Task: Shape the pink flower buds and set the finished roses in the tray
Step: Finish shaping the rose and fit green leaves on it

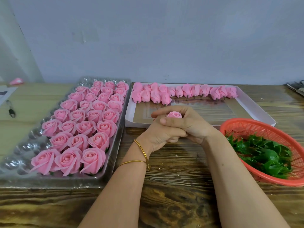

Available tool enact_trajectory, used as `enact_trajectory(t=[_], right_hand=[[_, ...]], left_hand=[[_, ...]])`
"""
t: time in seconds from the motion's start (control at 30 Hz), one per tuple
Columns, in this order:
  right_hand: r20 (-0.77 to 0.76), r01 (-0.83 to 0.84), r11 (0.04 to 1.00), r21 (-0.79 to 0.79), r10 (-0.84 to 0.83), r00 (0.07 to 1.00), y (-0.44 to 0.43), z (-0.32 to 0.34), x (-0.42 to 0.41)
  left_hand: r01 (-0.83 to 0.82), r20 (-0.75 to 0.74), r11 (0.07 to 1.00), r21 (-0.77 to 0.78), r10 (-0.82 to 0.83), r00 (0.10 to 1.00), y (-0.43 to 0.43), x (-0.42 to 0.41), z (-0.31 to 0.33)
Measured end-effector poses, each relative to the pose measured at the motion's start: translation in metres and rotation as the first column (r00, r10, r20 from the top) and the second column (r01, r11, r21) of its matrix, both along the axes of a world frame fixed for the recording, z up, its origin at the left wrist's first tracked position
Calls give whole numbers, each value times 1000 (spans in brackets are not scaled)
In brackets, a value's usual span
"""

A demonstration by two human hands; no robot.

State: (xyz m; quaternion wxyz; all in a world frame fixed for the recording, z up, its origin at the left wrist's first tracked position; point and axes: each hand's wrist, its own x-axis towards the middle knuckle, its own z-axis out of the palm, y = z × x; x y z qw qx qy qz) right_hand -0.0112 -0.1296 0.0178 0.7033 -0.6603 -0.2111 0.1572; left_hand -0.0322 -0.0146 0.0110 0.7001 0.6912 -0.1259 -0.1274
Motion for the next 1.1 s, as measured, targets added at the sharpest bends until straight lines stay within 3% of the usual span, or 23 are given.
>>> enact_trajectory(t=[0.17, 0.3, 0.43, 0.53, 0.77, 1.1], right_hand=[[-10, 17, 999, -47, -18, 1000, -1, 0, -1], [-39, 162, 984, 71, -159, 986, 4, 1, 2], [4, 367, 917, 157, -372, 928, 4, 4, 4], [100, 447, 888, 106, -456, 884, 11, 1, 4], [279, 447, 894, -36, -421, 863, 28, 1, -5], [394, 441, 890, -112, -368, 842, 31, -7, 0]], left_hand=[[-84, 94, 995, 56, 78, 993, 0, 5, -3], [-204, 160, 979, 13, 199, 967, 2, 10, -5], [-313, 293, 947, 76, 279, 914, 3, 14, -7], [-352, 376, 924, 147, 277, 884, 2, 15, -8], [-498, 466, 825, 266, 342, 816, 0, 21, -9], [-570, 490, 784, 246, 406, 771, -2, 22, -14]])
